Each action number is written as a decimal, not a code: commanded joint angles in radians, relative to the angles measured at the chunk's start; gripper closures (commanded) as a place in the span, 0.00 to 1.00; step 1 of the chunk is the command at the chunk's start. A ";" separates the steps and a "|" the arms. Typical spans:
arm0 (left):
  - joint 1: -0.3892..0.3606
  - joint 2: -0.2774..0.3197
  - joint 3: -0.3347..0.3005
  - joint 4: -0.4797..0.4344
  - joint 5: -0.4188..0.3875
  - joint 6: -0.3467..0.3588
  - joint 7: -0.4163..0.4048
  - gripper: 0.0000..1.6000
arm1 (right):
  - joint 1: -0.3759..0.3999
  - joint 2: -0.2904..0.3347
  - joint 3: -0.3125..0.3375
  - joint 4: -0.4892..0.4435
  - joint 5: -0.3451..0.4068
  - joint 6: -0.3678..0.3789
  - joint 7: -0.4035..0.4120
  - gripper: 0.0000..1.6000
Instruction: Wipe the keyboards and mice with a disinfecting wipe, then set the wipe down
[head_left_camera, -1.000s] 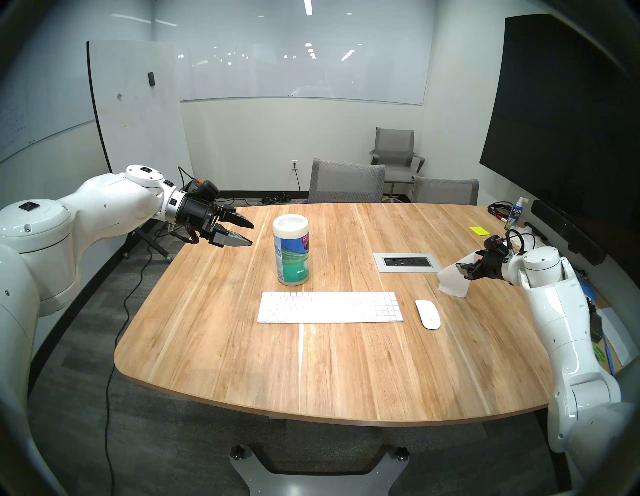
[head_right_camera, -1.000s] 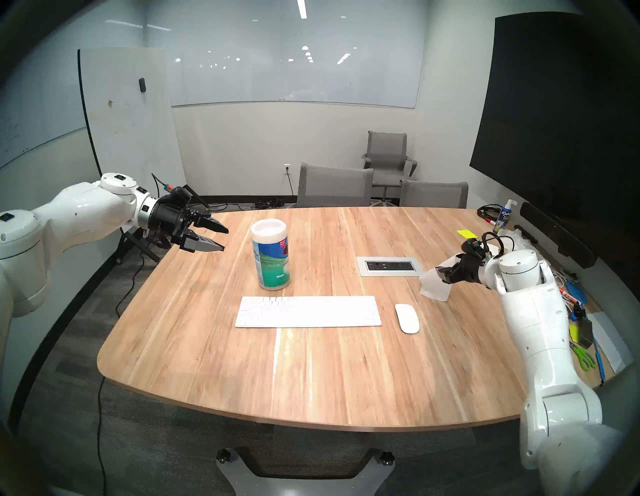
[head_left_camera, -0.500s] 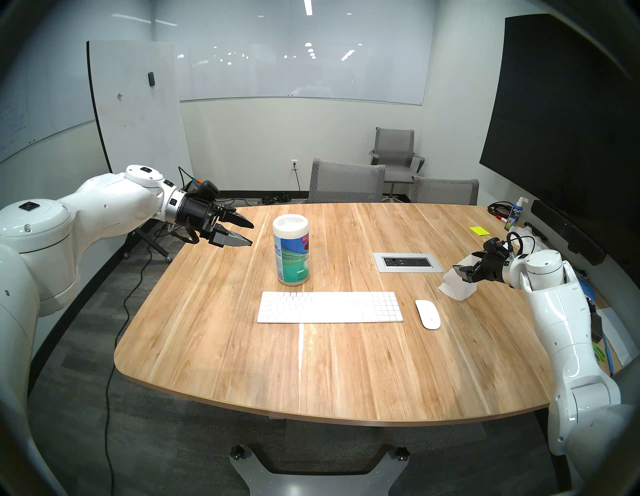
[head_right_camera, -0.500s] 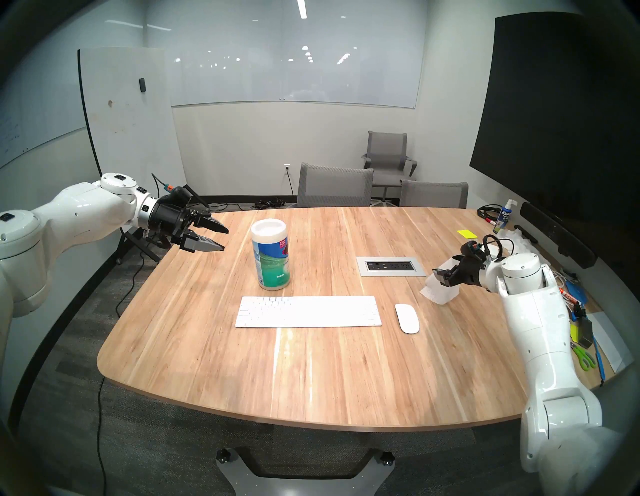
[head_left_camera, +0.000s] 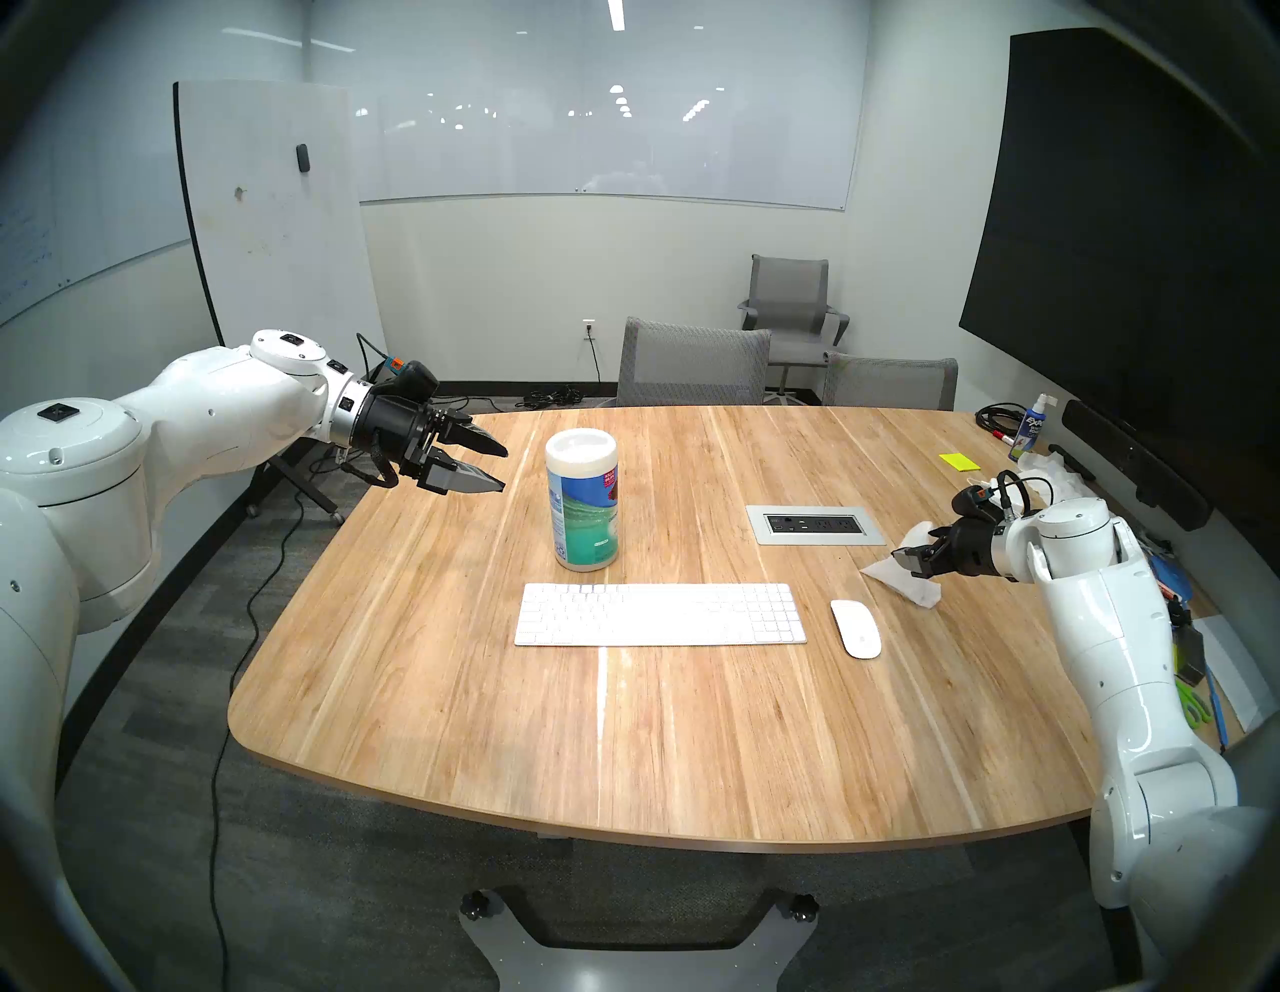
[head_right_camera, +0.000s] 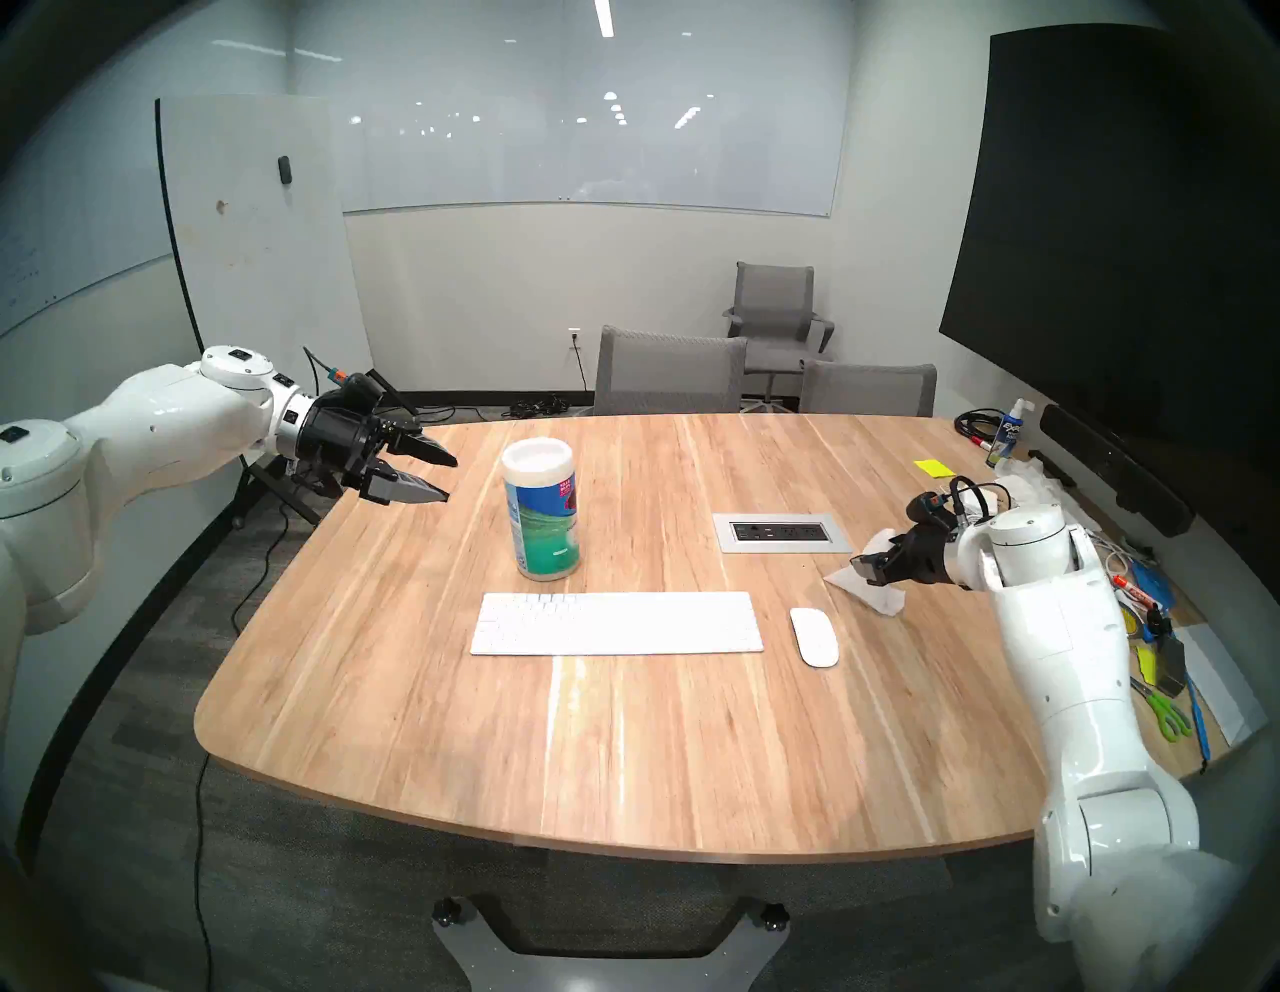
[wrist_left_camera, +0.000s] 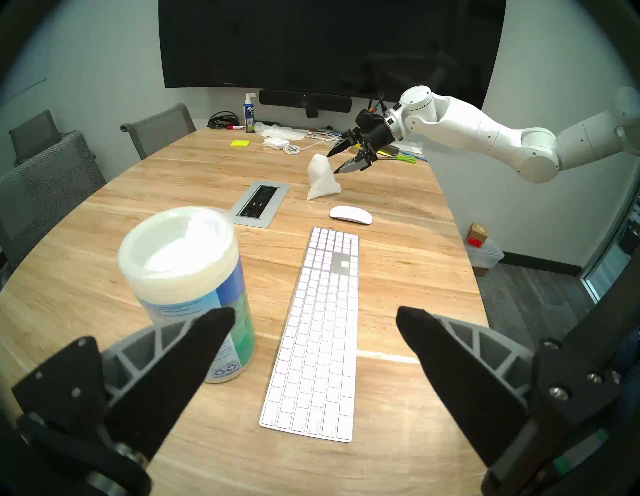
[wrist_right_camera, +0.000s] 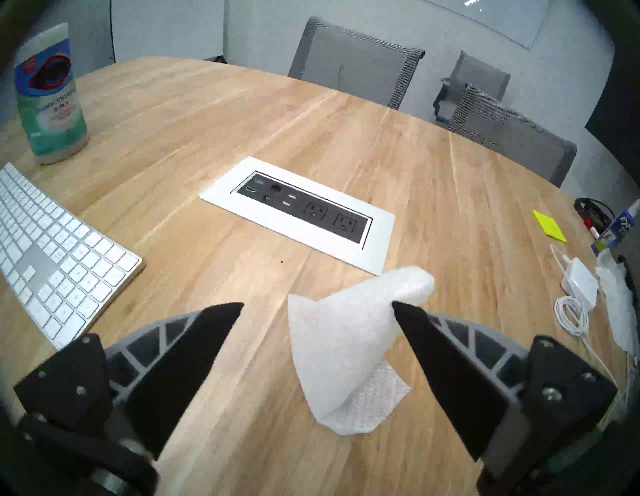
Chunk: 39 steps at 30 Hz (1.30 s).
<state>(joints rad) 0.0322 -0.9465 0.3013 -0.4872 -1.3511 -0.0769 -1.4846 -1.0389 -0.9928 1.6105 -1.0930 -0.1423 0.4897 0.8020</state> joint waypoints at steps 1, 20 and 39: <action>-0.023 0.000 -0.008 0.002 -0.006 0.001 0.001 0.00 | 0.072 -0.016 0.041 -0.022 0.026 0.005 -0.022 0.00; -0.024 0.000 -0.005 0.002 -0.009 0.002 0.001 0.00 | -0.030 -0.009 -0.010 0.052 -0.049 -0.020 -0.058 0.00; -0.021 0.001 -0.008 -0.001 -0.005 0.000 0.001 0.00 | 0.079 -0.029 0.068 -0.069 0.013 -0.013 -0.030 0.00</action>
<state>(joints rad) 0.0323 -0.9466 0.3016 -0.4872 -1.3512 -0.0772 -1.4846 -1.0634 -1.0169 1.6393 -1.0616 -0.1753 0.4762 0.7502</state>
